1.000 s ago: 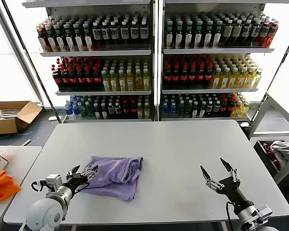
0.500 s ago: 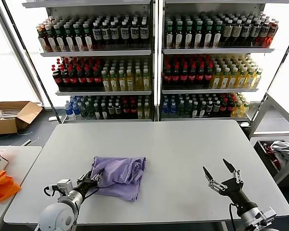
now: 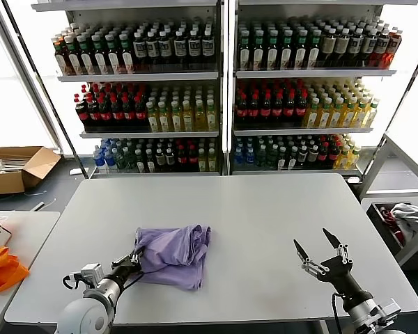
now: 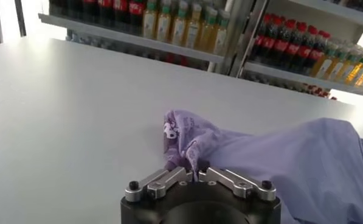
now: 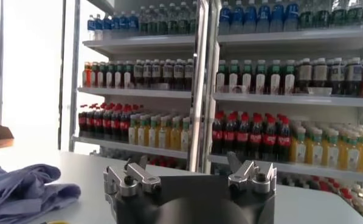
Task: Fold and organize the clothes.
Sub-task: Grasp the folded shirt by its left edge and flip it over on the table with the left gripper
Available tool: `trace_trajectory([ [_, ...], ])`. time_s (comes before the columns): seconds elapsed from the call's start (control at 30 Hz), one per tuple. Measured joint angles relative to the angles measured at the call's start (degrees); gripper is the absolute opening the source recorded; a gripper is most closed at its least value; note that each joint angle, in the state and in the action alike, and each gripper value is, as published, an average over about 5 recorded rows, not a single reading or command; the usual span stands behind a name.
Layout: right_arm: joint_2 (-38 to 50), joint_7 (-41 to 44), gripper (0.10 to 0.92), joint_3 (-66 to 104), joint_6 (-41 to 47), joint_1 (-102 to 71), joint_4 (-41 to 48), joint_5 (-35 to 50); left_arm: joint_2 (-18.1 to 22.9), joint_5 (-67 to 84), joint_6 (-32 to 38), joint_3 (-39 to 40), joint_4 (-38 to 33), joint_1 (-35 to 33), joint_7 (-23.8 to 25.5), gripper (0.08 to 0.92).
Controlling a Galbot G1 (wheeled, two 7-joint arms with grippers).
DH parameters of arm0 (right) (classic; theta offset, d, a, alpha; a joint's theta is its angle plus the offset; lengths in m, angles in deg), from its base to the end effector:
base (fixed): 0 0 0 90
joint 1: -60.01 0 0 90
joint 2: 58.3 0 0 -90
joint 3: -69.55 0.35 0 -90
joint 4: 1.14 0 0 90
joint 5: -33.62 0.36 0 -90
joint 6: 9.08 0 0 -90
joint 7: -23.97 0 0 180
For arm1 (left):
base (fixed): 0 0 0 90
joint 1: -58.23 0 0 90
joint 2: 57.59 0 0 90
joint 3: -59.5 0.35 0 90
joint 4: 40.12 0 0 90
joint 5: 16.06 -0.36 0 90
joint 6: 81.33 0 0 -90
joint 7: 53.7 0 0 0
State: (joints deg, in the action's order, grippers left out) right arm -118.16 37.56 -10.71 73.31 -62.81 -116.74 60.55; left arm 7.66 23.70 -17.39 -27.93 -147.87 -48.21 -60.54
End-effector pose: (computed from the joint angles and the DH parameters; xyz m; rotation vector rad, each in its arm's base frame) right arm 0.1927 -0.1451 -0.2916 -0.5125 3.0731 -0.1046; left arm 0.2649 0.0866 -0.3124 -0.1486 -2.6129 0.2958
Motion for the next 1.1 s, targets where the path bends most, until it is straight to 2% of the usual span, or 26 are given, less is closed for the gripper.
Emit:
trace_trajectory([
  [0.17,0.1,0.0,0.823,-0.2,0.1,0.5,0.1,0.2,-2.1,-0.1,0.2,-4.2,-1.2,-0.5,1.7,0.103],
  [0.33,0.6,0.0,0.823,-0.1,0.0,0.7,0.2,0.7,-5.9,-0.5,0.2,-10.4,-1.1,-0.5,4.7,0.103],
  [0.57,0.6,0.0,0.823,-0.1,-0.2,0.8,0.5,1.1,-14.4,-0.4,-1.4,-20.1,-0.1,-0.7,9.6,0.103],
  [0.73,0.2,0.0,0.823,-0.3,-0.5,0.9,0.9,1.2,-20.4,0.5,-2.4,-23.8,-0.6,-0.1,11.0,0.103],
  [0.9,-0.4,0.0,0.823,-0.4,-0.9,0.8,1.4,1.2,-22.7,0.3,-3.6,-23.0,-3.3,0.1,10.3,0.103],
  [1.1,-0.7,0.0,0.823,-0.2,-0.9,0.3,1.2,1.1,-19.3,-5.1,-4.3,-12.6,-5.0,1.7,7.7,0.103],
])
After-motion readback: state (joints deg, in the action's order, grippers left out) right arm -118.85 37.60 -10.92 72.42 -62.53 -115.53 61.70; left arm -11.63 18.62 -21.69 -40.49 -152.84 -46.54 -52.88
